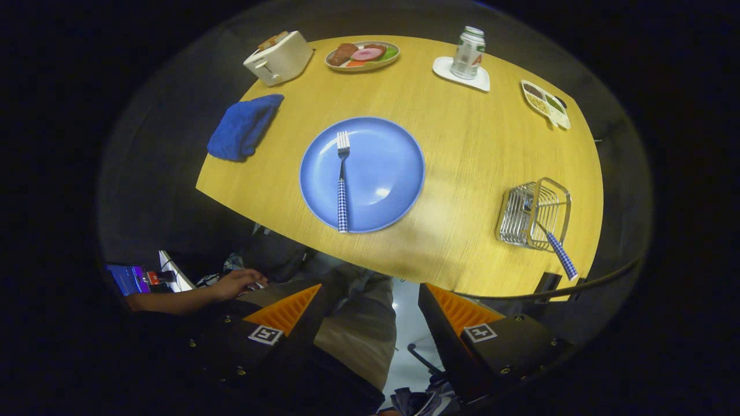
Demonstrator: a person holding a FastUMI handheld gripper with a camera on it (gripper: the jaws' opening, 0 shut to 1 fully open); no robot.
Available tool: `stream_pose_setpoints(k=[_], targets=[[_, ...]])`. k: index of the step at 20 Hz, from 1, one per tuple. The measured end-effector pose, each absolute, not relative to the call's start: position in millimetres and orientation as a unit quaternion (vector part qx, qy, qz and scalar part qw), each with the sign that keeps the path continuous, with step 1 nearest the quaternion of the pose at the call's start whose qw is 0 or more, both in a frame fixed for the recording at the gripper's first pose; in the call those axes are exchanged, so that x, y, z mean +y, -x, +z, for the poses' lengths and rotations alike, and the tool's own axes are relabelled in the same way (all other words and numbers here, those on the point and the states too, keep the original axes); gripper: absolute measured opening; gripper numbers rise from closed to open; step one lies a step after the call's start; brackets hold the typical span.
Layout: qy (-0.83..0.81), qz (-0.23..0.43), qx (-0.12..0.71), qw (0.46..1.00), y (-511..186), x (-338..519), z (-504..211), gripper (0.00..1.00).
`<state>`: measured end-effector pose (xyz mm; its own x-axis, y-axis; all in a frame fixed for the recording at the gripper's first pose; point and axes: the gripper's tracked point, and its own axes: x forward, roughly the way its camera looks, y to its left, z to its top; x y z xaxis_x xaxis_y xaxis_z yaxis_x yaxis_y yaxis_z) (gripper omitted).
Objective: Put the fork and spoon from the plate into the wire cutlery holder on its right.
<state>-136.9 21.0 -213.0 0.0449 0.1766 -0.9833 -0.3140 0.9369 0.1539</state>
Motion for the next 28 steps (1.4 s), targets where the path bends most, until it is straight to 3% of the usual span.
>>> stream_pose_setpoints(k=[13, 28], targets=[[0.066, 0.157, 0.680, 0.714, 81.6, 76.6, -272.2, 0.98], [0.063, 0.151, 0.719, 0.676, 77.9, 95.4, -318.1, 0.98]])
